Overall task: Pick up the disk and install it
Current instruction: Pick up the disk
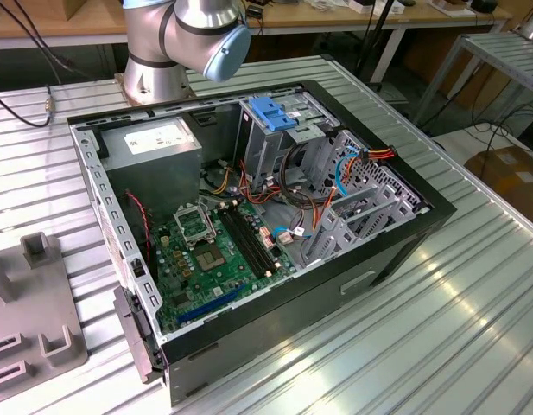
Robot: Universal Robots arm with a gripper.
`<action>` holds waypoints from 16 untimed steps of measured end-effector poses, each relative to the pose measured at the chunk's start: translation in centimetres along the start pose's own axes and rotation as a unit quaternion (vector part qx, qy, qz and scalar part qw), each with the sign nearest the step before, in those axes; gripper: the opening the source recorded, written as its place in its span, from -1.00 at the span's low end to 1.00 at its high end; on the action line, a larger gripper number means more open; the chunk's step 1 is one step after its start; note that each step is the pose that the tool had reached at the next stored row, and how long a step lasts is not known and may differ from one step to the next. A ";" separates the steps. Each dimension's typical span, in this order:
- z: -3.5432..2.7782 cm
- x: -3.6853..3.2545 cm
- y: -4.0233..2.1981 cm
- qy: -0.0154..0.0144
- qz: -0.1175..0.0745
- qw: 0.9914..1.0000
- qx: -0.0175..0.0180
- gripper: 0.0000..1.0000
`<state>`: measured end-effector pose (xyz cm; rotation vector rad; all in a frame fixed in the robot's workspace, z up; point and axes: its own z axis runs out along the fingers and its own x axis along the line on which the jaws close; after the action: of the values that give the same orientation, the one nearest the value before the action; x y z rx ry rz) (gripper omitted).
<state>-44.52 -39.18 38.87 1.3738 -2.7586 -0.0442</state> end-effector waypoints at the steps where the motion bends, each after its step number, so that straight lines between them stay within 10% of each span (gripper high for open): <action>1: 0.00 0.00 0.00 0.000 -0.009 1.000 0.000 -0.80; 8: 0.00 0.00 0.00 0.003 -0.061 0.998 0.002 -0.80; 16: 0.00 0.00 0.00 0.006 -0.114 0.993 0.005 -0.80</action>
<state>-44.52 -39.18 38.87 1.6800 -2.5811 -0.0326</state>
